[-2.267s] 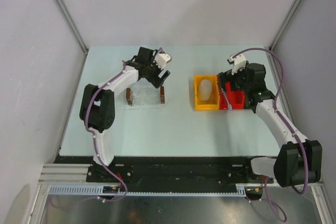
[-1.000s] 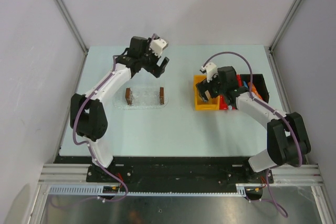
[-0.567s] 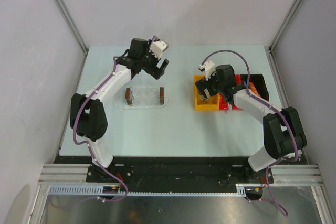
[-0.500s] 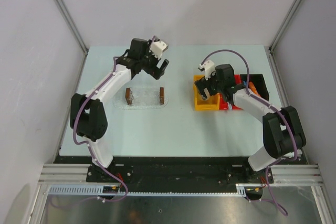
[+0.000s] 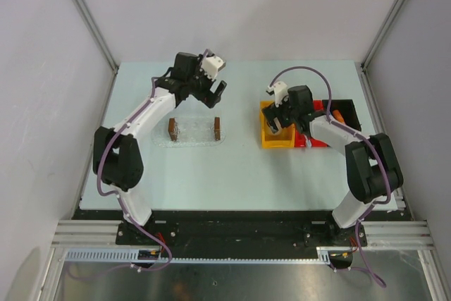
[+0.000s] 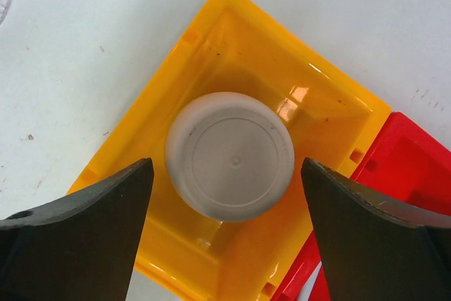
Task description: Prepare toiletry sets of a toothbrush and toothpaste on the tray
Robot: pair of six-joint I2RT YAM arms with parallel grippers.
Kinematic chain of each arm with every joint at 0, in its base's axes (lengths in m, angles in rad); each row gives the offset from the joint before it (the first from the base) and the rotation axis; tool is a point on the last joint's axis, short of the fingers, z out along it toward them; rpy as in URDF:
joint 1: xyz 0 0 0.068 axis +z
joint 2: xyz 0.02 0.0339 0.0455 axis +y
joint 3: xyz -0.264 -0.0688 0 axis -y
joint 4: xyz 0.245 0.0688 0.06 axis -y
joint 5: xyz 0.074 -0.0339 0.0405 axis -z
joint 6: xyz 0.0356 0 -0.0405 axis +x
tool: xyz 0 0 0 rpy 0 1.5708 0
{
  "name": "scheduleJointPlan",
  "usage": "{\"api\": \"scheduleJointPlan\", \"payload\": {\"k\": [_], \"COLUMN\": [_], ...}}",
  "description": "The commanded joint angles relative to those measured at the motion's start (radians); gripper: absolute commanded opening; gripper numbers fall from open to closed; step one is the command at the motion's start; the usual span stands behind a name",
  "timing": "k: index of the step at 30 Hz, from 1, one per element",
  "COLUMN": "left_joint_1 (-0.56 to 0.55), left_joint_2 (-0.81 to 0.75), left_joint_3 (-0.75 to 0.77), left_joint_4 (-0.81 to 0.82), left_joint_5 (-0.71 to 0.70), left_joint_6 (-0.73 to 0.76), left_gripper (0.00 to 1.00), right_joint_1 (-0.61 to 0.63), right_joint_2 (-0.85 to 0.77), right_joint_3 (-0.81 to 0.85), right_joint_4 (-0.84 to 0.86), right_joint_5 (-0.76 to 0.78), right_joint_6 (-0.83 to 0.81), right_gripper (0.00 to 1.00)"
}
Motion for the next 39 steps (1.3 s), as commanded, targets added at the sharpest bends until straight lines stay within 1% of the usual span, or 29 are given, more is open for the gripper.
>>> {"api": "scheduleJointPlan", "payload": {"k": [1, 6, 8, 9, 10, 12, 13, 15, 16, 21, 22, 26, 29, 31, 32, 34, 35, 36, 38, 39], "left_joint_1": [-0.006, -0.006, -0.006, -0.006, -0.006, -0.006, -0.006, -0.006, -0.006, -0.006, -0.006, -0.006, -0.006, -0.006, -0.008, -0.009, -0.017, -0.021, -0.043, -0.050], "left_joint_2": [-0.074, -0.075, -0.077, -0.078, -0.080, -0.083, -0.086, -0.092, -0.093, -0.109, -0.113, -0.138, -0.159, -0.164, -0.164, -0.170, -0.178, -0.181, -0.192, -0.198], "left_joint_3": [-0.011, -0.019, -0.022, -0.023, -0.023, -0.025, -0.025, -0.025, -0.025, -0.023, -0.023, -0.026, -0.025, -0.016, -0.004, 0.004, 0.012, 0.015, 0.026, 0.026], "left_joint_4": [0.023, 0.026, 0.026, 0.027, 0.027, 0.029, 0.031, 0.029, 0.031, 0.031, 0.031, 0.032, 0.034, 0.037, 0.037, 0.038, 0.037, 0.037, 0.037, 0.038], "left_joint_5": [0.031, 0.036, 0.037, 0.042, 0.043, 0.045, 0.045, 0.046, 0.046, 0.054, 0.057, 0.111, 0.170, 0.172, 0.174, 0.204, 0.215, 0.224, 0.233, 0.230], "left_joint_6": [0.000, 0.012, 0.015, 0.017, 0.019, 0.018, 0.017, 0.017, 0.019, 0.020, 0.022, 0.015, 0.003, -0.020, -0.043, -0.054, -0.061, -0.063, -0.063, -0.063], "left_gripper": [1.00, 1.00, 1.00, 1.00, 1.00, 1.00, 1.00, 1.00, 1.00, 1.00, 1.00, 1.00, 1.00, 1.00, 1.00, 1.00, 1.00, 1.00, 0.99, 0.99], "right_joint_1": [-0.010, -0.015, -0.015, -0.015, -0.016, -0.018, -0.018, -0.021, -0.021, -0.026, -0.026, -0.036, -0.061, -0.081, -0.110, -0.147, -0.195, -0.220, -0.272, -0.320], "right_joint_2": [0.015, 0.028, 0.032, 0.033, 0.035, 0.035, 0.035, 0.029, 0.019, -0.024, -0.033, -0.099, -0.137, -0.172, -0.182, -0.197, -0.202, -0.211, -0.217, -0.217], "right_joint_3": [0.050, 0.058, 0.062, 0.064, 0.069, 0.075, 0.079, 0.090, 0.093, 0.130, 0.136, 0.174, 0.220, 0.269, 0.288, 0.347, 0.363, 0.377, 0.411, 0.420], "right_joint_4": [0.043, 0.044, 0.043, 0.043, 0.041, 0.029, 0.024, 0.009, 0.003, -0.051, -0.058, -0.121, -0.176, -0.209, -0.245, -0.284, -0.308, -0.316, -0.327, -0.325], "right_joint_5": [-0.020, -0.036, -0.053, -0.057, -0.063, -0.063, -0.067, -0.067, -0.068, -0.053, -0.048, -0.042, -0.068, -0.112, -0.138, -0.243, -0.284, -0.385, -0.488, -0.590], "right_joint_6": [0.003, 0.004, 0.004, 0.003, 0.003, 0.001, 0.001, 0.004, 0.004, 0.001, 0.001, 0.003, 0.027, 0.046, 0.065, 0.098, 0.148, 0.171, 0.229, 0.284], "right_gripper": [0.89, 0.85, 0.80, 0.78, 0.72, 0.67, 0.61, 0.55, 0.50, 0.39, 0.35, 0.27, 0.23, 0.21, 0.20, 0.18, 0.17, 0.17, 0.15, 0.14]}}
